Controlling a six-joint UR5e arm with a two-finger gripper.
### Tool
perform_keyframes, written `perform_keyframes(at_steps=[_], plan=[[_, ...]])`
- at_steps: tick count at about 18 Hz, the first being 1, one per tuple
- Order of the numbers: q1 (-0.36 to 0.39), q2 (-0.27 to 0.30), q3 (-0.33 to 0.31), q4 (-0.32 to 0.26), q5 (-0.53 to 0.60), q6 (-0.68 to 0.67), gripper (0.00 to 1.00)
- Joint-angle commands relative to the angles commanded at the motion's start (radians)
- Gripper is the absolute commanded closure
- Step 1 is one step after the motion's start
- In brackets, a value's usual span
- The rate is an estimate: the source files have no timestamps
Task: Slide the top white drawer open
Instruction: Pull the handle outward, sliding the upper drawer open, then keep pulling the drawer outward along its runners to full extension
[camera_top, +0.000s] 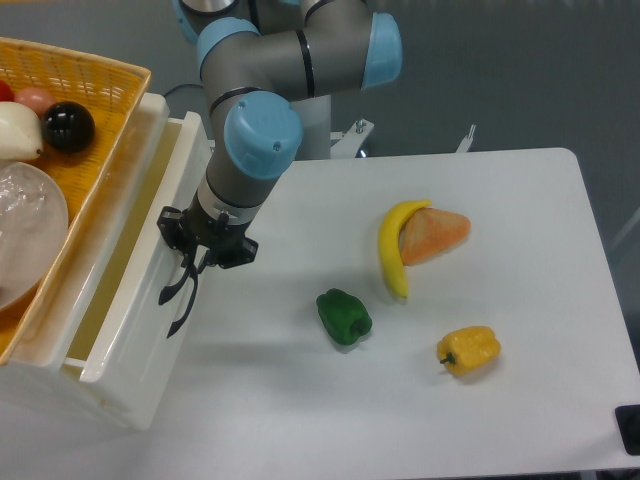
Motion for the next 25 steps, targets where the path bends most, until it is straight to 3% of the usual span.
perform_keyframes(at_steps=[25], plan=[[0.087, -0.009, 0.002, 0.002, 0.003, 0.067, 0.72]])
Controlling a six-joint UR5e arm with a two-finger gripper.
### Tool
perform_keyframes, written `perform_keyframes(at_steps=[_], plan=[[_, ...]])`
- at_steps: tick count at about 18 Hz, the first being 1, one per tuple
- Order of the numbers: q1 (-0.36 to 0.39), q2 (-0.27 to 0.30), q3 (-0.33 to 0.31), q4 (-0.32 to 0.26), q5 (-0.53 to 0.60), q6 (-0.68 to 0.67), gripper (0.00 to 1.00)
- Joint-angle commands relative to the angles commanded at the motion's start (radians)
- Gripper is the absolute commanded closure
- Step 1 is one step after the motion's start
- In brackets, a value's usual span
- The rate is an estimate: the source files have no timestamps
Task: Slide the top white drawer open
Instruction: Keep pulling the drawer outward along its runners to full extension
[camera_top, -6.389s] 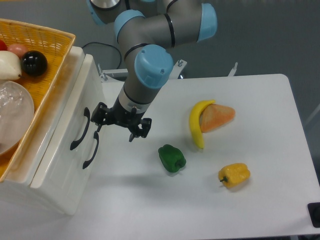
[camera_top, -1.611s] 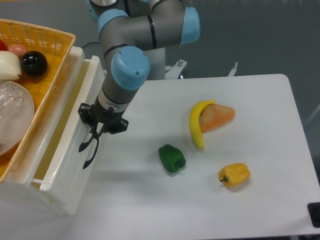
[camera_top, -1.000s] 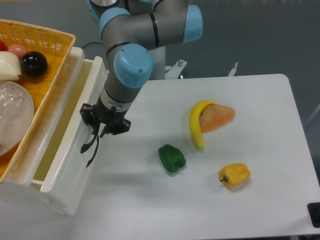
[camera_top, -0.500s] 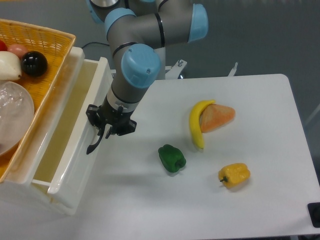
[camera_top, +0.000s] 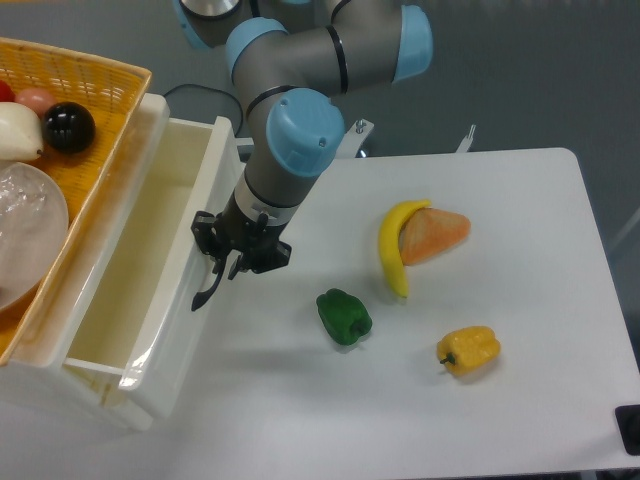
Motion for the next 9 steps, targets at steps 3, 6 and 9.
perform_keyframes(at_steps=[3, 6, 9], plan=[[0.014, 0.002, 0.005, 0.0, 0.0, 0.002, 0.72], [0.028, 0.0, 0.005, 0.0, 0.0, 0.023, 0.72], [0.037, 0.0, 0.005, 0.0, 0.0, 0.025, 0.72]])
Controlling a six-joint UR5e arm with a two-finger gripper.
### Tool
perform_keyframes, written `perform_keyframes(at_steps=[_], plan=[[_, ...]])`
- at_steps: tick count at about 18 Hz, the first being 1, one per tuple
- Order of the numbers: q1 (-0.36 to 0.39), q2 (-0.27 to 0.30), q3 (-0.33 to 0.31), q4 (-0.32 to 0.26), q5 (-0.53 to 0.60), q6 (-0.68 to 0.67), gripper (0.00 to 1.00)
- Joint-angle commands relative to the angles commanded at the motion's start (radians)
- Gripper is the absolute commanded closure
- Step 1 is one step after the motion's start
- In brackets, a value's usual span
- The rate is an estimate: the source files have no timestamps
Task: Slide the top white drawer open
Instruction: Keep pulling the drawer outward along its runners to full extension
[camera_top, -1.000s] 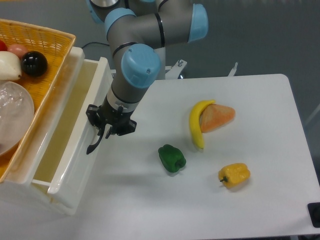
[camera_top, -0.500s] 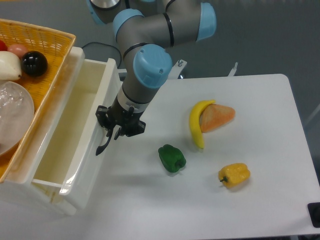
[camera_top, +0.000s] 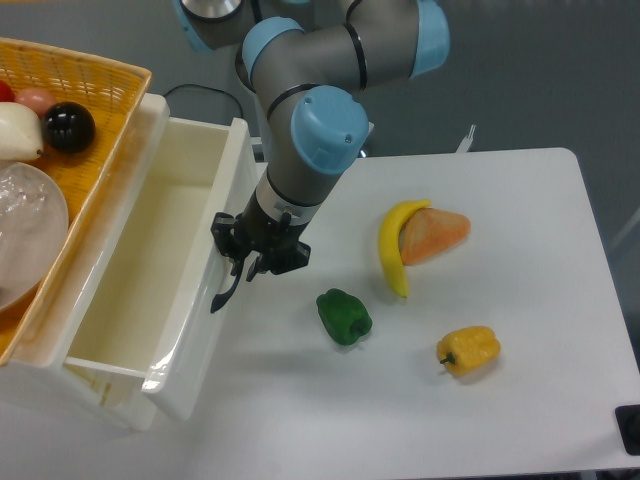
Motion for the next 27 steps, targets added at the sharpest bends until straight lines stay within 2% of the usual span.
perform_keyframes(at_steps=[6, 27], plan=[[0.014, -0.003, 0.005, 0.0, 0.031, 0.002, 0.72], [0.052, -0.006, 0.021, -0.011, 0.032, 0.049, 0.72]])
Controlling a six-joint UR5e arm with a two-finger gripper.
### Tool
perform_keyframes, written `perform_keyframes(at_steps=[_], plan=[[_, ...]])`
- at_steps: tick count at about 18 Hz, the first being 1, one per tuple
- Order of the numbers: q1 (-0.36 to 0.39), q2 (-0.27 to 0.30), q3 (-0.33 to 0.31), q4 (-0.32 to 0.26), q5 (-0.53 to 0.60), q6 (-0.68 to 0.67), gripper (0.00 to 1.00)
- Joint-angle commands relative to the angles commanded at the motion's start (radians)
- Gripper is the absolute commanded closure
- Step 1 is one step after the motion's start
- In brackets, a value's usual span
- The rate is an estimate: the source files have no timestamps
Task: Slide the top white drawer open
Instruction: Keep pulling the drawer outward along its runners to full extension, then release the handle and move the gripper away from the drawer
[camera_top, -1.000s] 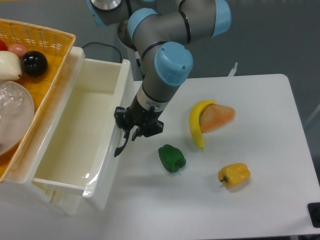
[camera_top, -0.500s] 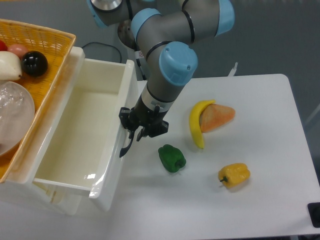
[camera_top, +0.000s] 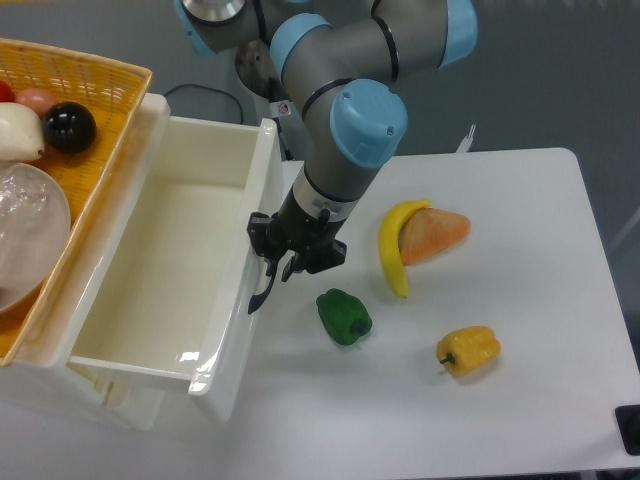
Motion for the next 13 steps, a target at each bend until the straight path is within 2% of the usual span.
perform_keyframes(at_steps=[13], plan=[[0.014, -0.002, 0.0, -0.003, -0.003, 0.021, 0.7]])
